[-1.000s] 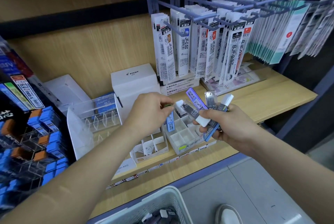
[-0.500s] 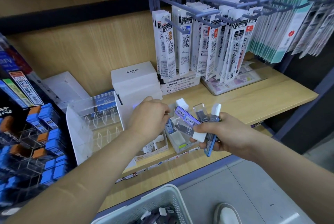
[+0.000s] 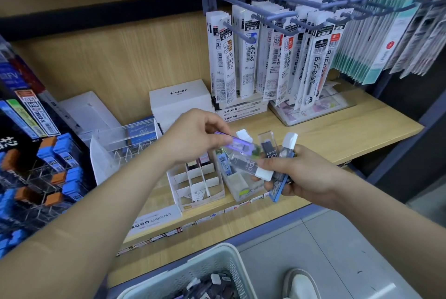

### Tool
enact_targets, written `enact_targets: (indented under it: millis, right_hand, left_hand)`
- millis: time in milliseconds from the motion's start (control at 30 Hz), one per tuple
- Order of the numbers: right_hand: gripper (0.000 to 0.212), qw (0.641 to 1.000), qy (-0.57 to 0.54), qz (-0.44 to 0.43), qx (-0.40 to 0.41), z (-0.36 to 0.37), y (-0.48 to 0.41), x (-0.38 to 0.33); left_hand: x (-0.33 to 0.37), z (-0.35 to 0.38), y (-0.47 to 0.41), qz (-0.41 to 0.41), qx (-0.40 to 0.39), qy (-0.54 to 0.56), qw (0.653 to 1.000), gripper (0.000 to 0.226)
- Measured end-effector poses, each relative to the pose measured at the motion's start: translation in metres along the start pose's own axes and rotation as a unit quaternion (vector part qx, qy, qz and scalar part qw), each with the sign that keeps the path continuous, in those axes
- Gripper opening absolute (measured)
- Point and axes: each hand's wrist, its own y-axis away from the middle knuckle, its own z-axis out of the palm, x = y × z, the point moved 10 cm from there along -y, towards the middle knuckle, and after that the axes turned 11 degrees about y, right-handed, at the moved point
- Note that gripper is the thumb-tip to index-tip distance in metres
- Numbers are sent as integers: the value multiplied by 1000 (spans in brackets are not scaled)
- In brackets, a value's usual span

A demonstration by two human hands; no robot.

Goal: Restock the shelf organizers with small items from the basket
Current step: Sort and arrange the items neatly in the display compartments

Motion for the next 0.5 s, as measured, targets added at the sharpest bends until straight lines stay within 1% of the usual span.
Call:
enact_targets:
  millis: [67, 100, 233, 300, 400, 433, 500]
  right_hand:
    - [12, 999, -31, -10, 19, -5, 0, -3]
    - [15, 999, -40, -15, 26, -7, 0, -5]
    - [16, 998, -39, -30, 42, -6, -3, -10]
    - [17, 997, -38, -34, 52, -6, -5, -11]
    - [17, 997, -18, -37, 58, -6, -7, -12]
    - [17, 998, -9, -39, 58, -5, -7, -13]
    - [14, 998, 2, -41, 54, -2, -7, -13]
  left_hand:
    - [-6, -8, 1, -22, 3, 36, 999, 7]
    - [-7, -7, 2, -27, -5, 34, 999, 6]
    - [-2, 9, 4, -14, -46, -23, 999, 5]
    - [3, 13, 5, 2, -62, -54, 997, 18]
    - [14, 25, 9, 43, -101, -140, 984, 55]
    - [17, 29, 10, 54, -110, -164, 979, 64]
    - [23, 33, 12, 65, -105, -191, 974, 67]
